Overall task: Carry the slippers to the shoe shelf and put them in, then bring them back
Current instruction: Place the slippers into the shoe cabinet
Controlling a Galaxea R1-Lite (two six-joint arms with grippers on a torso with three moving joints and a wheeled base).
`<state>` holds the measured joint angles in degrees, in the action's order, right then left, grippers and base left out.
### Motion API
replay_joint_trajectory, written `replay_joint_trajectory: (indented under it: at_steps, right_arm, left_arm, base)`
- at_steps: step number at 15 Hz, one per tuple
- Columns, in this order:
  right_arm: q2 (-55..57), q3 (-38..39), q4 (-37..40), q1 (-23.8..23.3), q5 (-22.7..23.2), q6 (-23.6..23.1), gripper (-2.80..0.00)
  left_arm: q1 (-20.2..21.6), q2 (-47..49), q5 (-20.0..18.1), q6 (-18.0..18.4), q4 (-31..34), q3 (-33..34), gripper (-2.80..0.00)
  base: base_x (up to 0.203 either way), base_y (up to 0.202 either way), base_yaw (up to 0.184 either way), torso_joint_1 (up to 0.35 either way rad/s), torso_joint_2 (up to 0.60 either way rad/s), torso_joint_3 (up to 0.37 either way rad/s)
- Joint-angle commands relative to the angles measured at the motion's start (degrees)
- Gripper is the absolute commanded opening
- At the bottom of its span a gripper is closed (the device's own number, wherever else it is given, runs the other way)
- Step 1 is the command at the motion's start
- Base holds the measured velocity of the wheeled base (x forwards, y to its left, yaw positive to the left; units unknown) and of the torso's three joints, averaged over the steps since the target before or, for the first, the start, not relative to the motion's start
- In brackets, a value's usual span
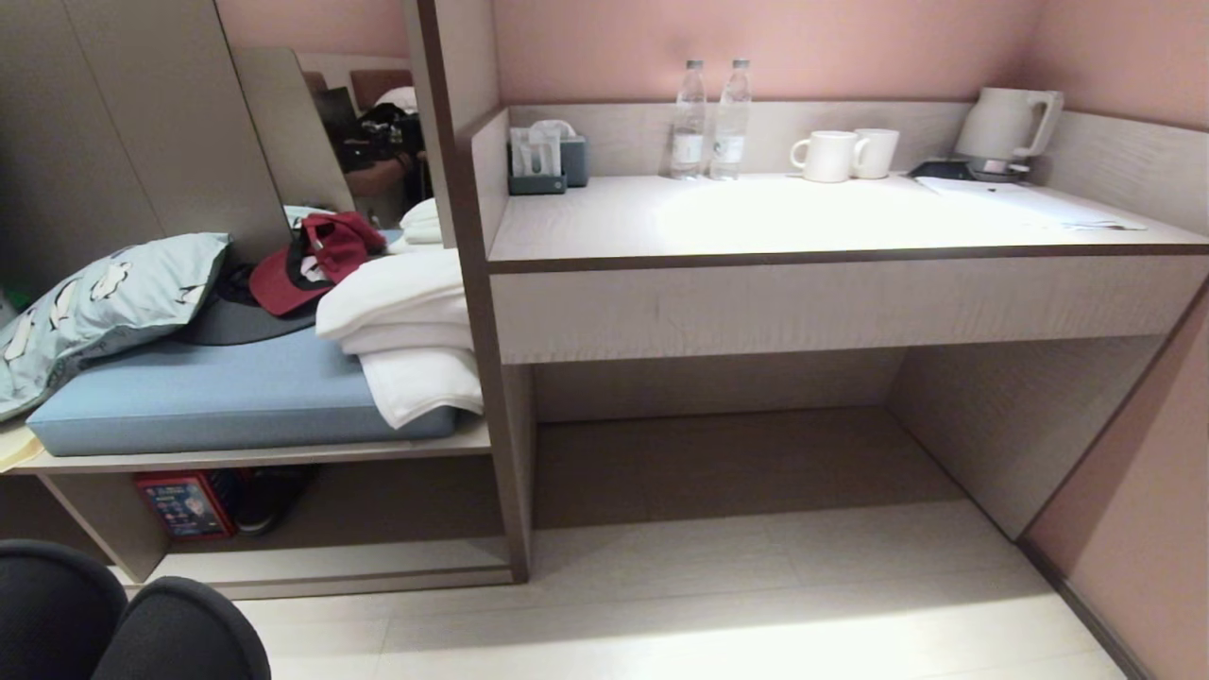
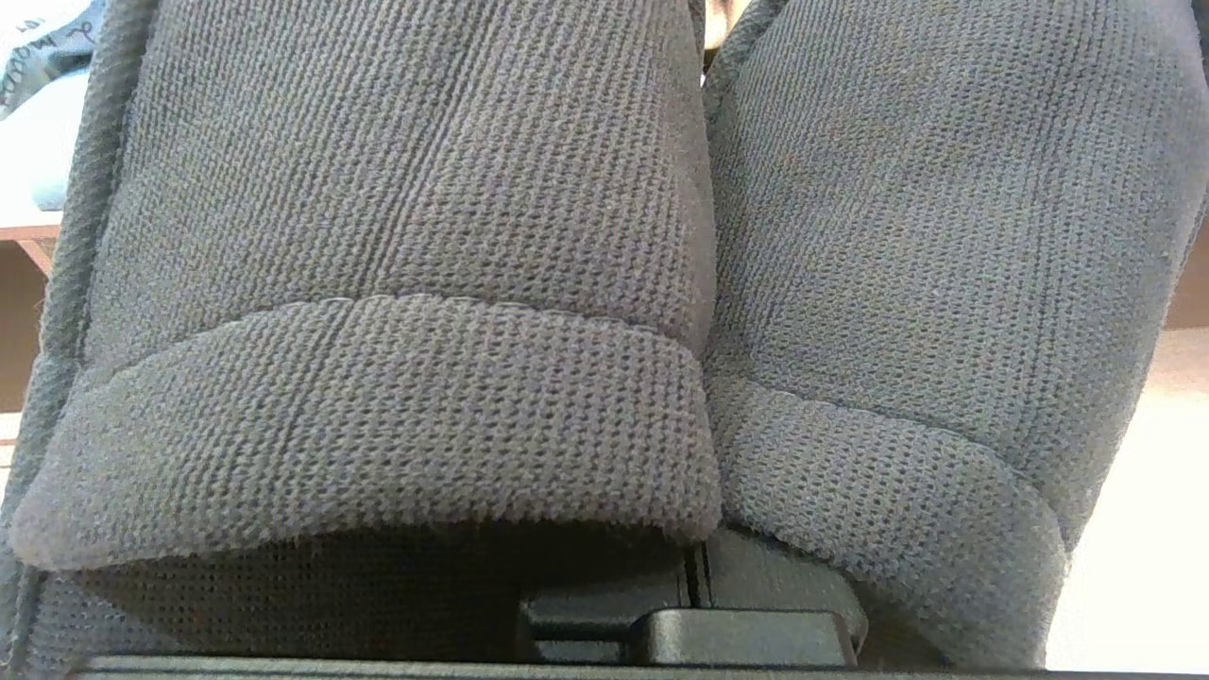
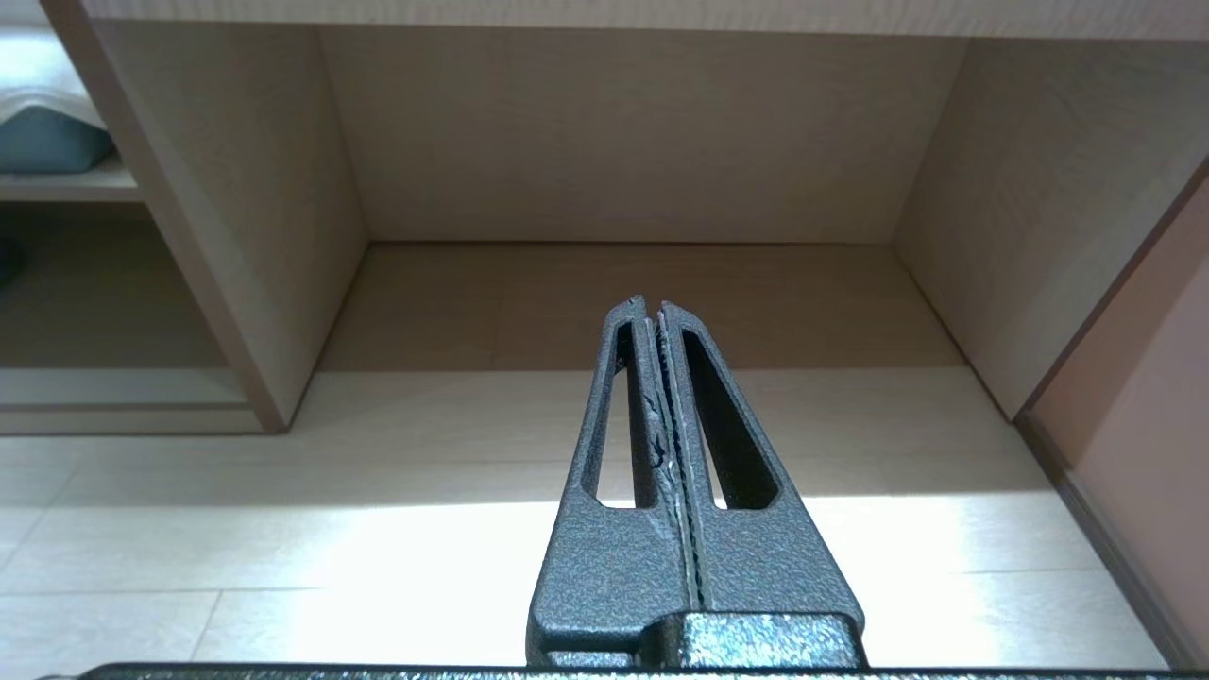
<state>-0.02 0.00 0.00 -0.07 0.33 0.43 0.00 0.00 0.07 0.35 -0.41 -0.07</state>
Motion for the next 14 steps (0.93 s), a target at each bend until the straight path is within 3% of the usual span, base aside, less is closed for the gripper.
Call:
replay_joint_trajectory:
  at_steps: [1,14]
  right_arm:
    - [-0.1,0.0,0.0,0.0,0.0,0.0,-2.80]
    - [-0.1,0.0,0.0,0.0,0.0,0.0,-2.80]
  left_arm:
    - [0.0,0.0,0.0,0.0,-0.1,0.0,-2.80]
    - [0.0,0.0,0.0,0.0,-0.1,0.0,-2.80]
  base:
    - [0.000,0.000,0.000,0.000,0.00,0.000]
    - [0.000,0.000,0.000,0.000,0.00,0.000]
